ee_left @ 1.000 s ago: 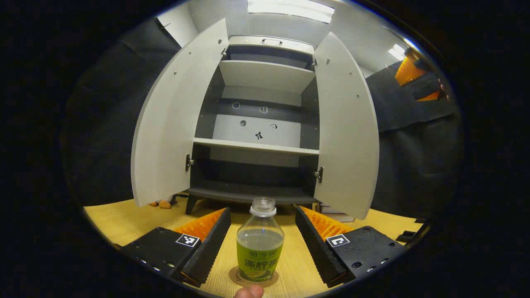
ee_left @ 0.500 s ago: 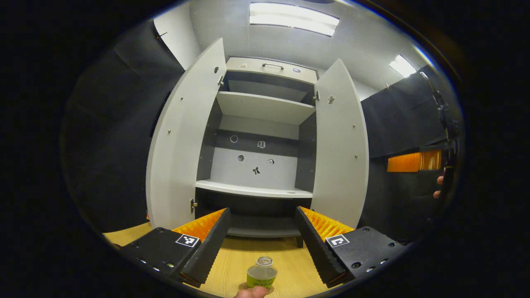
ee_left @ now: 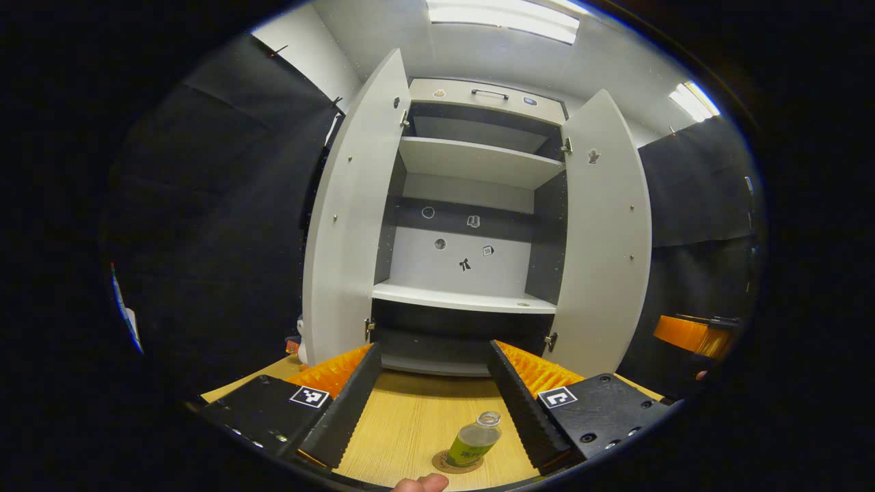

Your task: Grasp the bottle in the cabinet with the left hand and place it on the coaster, then close the right door with the right hand and the left door with the left hand.

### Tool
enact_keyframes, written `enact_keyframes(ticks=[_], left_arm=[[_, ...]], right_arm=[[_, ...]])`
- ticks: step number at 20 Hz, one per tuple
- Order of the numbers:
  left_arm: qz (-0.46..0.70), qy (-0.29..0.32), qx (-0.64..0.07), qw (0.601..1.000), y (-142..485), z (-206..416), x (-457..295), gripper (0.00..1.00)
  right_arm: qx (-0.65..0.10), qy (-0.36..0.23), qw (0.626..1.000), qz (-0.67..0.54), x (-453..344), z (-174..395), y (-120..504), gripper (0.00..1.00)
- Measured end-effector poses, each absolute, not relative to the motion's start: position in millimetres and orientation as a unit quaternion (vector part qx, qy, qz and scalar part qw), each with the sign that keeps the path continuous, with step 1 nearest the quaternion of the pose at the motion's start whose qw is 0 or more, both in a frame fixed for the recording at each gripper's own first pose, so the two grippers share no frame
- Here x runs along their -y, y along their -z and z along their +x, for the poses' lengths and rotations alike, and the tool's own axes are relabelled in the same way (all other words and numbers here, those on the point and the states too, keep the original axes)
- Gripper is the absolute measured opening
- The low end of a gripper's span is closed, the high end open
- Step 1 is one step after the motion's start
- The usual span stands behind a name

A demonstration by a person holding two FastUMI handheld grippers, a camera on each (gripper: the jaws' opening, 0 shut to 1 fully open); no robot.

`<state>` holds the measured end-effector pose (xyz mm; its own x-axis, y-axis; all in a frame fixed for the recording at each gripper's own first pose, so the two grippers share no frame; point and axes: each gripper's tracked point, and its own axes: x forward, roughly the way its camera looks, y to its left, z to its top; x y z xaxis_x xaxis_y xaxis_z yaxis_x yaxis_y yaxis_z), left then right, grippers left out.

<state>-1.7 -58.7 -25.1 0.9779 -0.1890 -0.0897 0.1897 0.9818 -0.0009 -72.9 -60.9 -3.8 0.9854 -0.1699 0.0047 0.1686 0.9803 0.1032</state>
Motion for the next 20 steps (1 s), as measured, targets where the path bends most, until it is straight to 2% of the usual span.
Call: enact_keyframes(ticks=[4,8,9,11,13,14,15,20], left_arm=[[0.007,0.085,-0.038,0.996,22.2,-1.3,52.6,0.95],[0.002,0.088,-0.036,0.995,24.2,-5.2,56.0,0.95],[0.001,0.088,-0.037,0.995,25.5,-6.2,56.6,0.95],[-0.001,0.088,-0.041,0.995,29.1,-7.4,56.8,0.95],[-0.002,0.087,-0.045,0.995,32.9,-6.7,56.2,0.95],[-0.002,0.087,-0.045,0.995,33.8,-7.0,56.3,1.00],[-0.003,0.086,-0.044,0.995,35.0,-5.6,55.9,0.95],[-0.003,0.078,-0.055,0.995,43.0,-4.5,50.3,0.95]], right_arm=[[0.040,0.096,0.994,0.033,86.3,-69.2,-36.4,0.99],[0.095,0.149,0.984,0.014,155.7,-65.7,-112.6,0.99],[0.100,0.163,0.981,0.011,170.8,-63.6,-125.8,0.96],[0.098,0.186,0.977,0.015,197.9,-55.2,-147.8,0.99],[0.088,0.192,0.977,0.019,214.3,-39.2,-158.5,0.99],[0.087,0.190,0.978,0.019,218.7,-32.4,-162.1,0.98],[0.089,0.190,0.978,0.019,223.1,-25.4,-166.4,0.98],[0.096,0.186,0.978,0.009,222.0,-5.4,-174.4,0.98]])
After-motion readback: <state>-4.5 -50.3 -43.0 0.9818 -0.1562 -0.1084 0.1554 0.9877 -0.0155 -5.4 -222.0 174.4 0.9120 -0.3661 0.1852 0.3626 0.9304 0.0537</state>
